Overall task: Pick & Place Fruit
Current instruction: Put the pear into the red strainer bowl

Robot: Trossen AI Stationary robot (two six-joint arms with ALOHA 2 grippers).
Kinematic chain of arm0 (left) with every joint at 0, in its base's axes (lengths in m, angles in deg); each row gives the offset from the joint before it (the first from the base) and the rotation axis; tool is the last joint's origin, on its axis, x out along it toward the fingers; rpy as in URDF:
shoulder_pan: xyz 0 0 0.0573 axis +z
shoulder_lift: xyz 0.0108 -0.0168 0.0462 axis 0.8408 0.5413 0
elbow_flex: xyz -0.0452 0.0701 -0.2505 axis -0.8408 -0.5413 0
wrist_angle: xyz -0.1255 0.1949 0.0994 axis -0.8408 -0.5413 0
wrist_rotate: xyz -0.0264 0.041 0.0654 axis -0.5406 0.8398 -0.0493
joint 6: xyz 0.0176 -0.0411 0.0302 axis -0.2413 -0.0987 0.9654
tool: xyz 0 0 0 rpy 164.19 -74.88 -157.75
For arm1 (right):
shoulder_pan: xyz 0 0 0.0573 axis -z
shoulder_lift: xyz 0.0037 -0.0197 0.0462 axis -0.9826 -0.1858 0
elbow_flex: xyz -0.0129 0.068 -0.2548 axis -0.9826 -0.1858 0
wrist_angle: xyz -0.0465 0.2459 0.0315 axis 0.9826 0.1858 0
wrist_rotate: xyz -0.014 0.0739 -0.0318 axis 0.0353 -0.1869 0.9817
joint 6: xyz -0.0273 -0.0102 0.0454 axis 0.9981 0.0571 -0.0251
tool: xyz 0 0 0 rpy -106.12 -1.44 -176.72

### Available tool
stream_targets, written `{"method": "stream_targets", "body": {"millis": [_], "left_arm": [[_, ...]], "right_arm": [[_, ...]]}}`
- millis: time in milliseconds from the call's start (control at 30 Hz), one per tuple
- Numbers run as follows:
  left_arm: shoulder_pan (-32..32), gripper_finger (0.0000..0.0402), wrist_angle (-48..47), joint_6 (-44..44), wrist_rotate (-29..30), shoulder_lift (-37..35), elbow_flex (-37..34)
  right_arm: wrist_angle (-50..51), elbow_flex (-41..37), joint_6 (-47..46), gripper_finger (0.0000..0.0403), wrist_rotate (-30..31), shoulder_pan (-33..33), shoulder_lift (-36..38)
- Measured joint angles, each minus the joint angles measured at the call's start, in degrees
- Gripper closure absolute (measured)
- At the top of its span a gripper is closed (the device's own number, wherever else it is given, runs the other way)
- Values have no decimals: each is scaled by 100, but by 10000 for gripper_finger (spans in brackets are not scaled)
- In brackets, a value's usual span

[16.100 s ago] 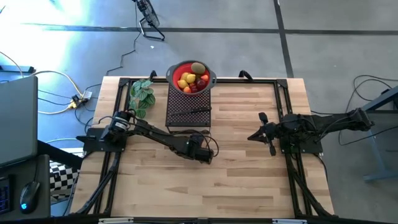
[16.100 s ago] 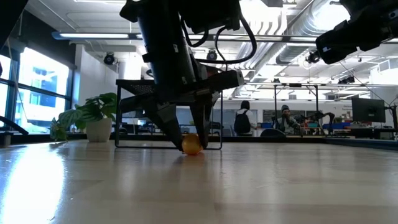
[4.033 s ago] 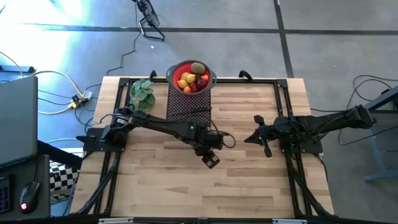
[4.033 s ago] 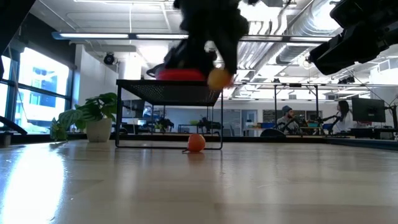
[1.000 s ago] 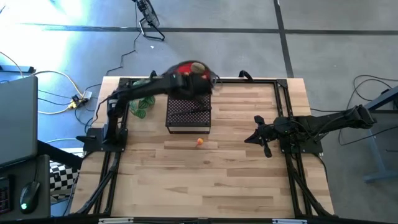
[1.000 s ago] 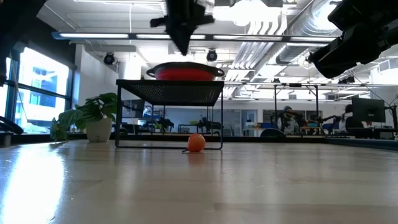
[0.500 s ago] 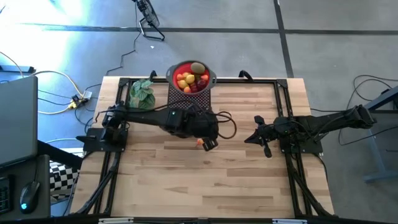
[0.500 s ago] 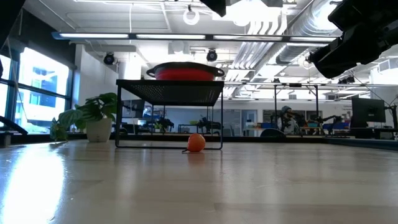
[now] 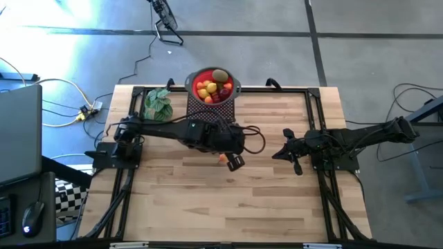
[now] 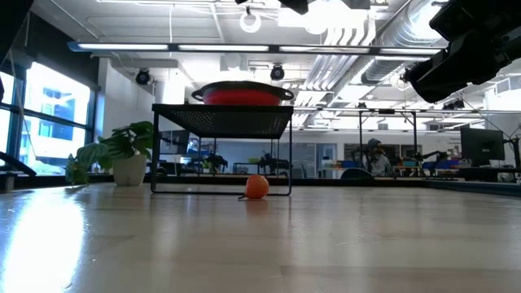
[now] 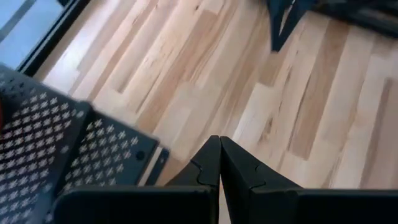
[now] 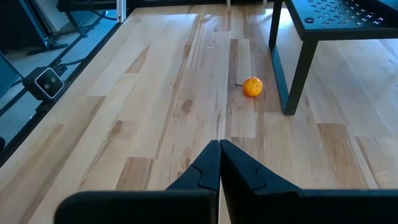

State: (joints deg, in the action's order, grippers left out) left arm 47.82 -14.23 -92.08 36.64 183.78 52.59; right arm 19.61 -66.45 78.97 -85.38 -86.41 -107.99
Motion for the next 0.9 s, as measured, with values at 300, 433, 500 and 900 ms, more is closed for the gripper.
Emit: {"method": "stream_targets", "body": {"millis": [300,433,500,900], "left_arm": [[4,398,711,621,10,24,0],[4,398,910,1309,22,24,0],[4,398,924,1754,28,24,0],[161,398,2055,3421,-1415,465,11]], "right_arm": [[11,0,0,400,1,0,0],[20,0,1,400,1,0,0],[12,0,63,400,34,0,0],[-207,-2,103,400,1225,0,0]]}}
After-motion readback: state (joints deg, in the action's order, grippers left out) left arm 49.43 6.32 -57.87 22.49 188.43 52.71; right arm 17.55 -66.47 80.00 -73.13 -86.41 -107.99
